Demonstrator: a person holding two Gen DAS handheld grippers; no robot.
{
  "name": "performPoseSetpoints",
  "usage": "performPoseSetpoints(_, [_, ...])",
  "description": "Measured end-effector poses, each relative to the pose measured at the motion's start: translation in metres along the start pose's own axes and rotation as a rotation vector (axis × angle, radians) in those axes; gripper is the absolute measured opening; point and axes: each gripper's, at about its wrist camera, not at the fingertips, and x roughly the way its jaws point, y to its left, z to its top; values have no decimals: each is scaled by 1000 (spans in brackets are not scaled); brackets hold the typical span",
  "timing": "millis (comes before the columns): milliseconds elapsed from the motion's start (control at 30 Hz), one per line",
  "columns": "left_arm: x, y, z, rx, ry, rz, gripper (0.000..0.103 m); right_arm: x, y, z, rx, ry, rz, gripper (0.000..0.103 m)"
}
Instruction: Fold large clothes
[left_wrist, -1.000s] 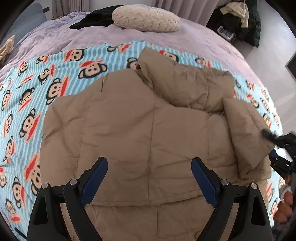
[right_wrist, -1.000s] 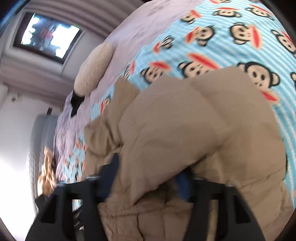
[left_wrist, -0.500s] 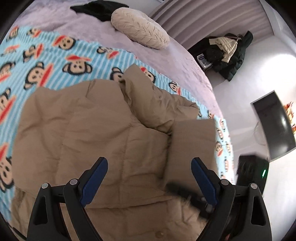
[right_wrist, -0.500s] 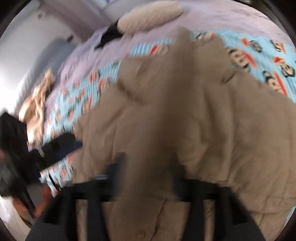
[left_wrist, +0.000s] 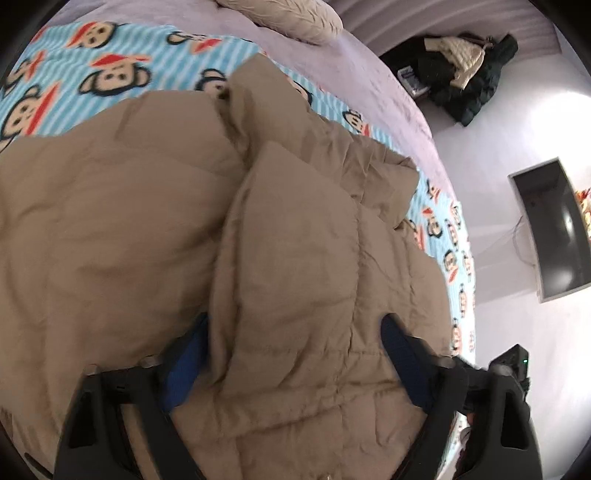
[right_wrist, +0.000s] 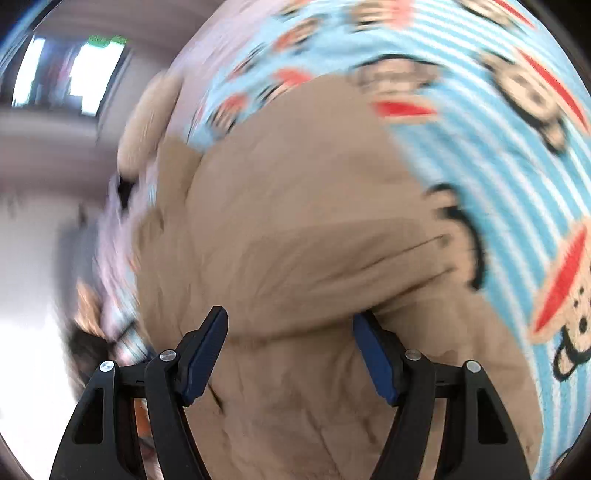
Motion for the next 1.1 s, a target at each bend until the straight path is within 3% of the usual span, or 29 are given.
performPoseSetpoints(67, [6, -8, 4, 15, 22, 29, 11, -5, -14, 11, 69, -45, 1, 45])
performPoseSetpoints(100, [0, -12, 3, 19, -2, 33, 11, -6, -18, 16, 82, -58, -15, 14])
performPoseSetpoints(133, [-7, -15, 0, 33, -25, 31, 11, -6, -20, 22, 88, -71, -28, 6])
performPoseSetpoints(267, [-36, -4, -19, 84, -86, 102, 11, -4, 5, 30, -35, -94, -30, 5])
performPoseSetpoints(400, [-25, 29, -32, 34, -47, 157, 12, 27, 34, 20, -225, -39, -123, 5])
performPoseSetpoints(533, [-22, 35, -34, 39, -52, 193, 15, 40, 18, 16, -198, -28, -147, 6])
performPoseSetpoints(600, [-31, 34, -35, 40, -65, 244, 27, 34, 15, 14, -187, -33, -153, 6])
performPoseSetpoints(667, [-48, 33, -36, 43, -100, 314, 37, 25, 17, 13, -208, -2, -189, 14])
performPoseSetpoints(700, [-59, 33, -36, 50, -120, 341, 47, 21, 22, 13, -216, 22, -207, 25])
performPoseSetpoints(733, [-71, 33, -37, 61, -142, 357, 49, 19, 27, 11, -226, 50, -233, 38])
performPoseSetpoints(800, [-90, 30, -35, 82, -174, 351, 49, -8, 35, 2, -267, 32, -260, 43])
performPoseSetpoints(967, [-86, 7, -13, 162, -169, 294, 49, -48, 61, 9, -389, -155, -283, 40])
performPoseSetpoints(1100, [-49, -11, 5, 215, -162, 329, 49, -31, 58, 47, -318, -153, -234, 12])
